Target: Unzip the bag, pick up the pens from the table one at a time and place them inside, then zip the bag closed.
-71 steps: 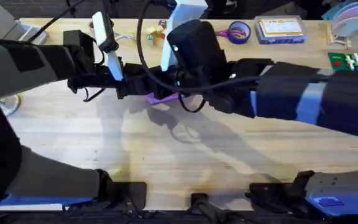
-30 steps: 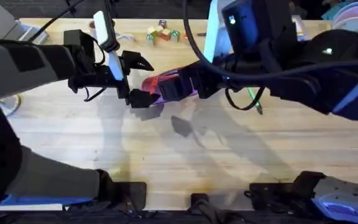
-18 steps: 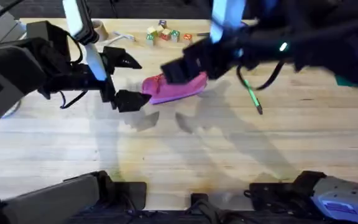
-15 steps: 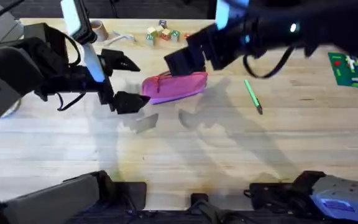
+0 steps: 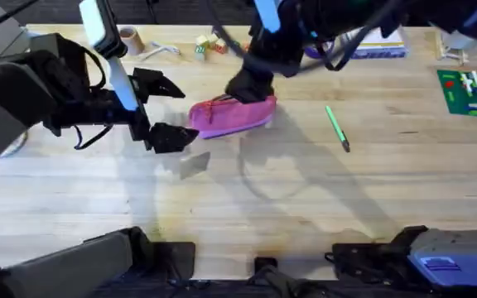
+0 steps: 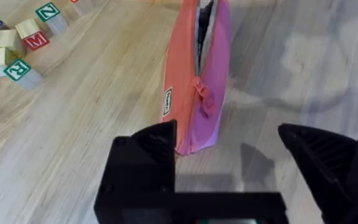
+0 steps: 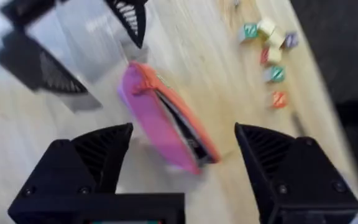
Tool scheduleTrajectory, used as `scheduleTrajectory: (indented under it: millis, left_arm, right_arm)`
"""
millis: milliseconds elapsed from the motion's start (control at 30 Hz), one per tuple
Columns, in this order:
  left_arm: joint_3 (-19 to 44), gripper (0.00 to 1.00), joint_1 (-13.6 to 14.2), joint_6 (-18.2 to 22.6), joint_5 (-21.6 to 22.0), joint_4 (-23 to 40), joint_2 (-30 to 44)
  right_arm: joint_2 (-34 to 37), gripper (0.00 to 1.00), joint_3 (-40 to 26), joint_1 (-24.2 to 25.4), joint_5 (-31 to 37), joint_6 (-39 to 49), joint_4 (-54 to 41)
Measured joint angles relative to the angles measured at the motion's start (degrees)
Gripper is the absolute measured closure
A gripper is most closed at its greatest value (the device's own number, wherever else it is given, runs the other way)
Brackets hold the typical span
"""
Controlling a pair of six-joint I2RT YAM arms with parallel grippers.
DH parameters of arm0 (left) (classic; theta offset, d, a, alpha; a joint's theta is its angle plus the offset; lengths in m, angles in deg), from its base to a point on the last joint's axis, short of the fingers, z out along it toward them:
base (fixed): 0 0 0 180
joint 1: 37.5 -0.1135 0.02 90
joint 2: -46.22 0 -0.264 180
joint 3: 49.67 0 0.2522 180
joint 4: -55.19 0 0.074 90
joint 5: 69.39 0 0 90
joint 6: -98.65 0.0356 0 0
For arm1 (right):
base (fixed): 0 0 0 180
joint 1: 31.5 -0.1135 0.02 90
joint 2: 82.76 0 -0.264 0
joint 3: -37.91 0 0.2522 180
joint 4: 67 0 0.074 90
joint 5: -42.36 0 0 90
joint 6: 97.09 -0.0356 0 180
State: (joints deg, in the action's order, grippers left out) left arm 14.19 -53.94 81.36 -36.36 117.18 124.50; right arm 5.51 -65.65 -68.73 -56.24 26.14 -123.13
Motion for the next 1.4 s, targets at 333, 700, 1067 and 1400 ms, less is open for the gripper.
scheduleTrajectory:
  millis: [333,700,1067,1400]
  left_arm:
    - [0.0,0.007,0.0,0.0,0.0,0.0,0.0]
    - [0.0,0.007,0.0,0.0,0.0,0.0,0.0]
    - [0.0,0.007,0.0,0.0,0.0,-0.04,0.0]
    - [0.0,0.007,0.0,0.0,0.02,-0.56,0.0]
  right_arm:
    - [0.09,0.004,-0.04,-0.02,0.02,21.22,0.01]
    - [0.09,0.088,-0.04,-0.04,0.05,23.01,-1.74]
    - [0.09,0.969,-0.07,-0.04,0.04,22.93,-4.97]
    - [1.44,0.969,-0.24,0.31,0.0,17.94,-5.16]
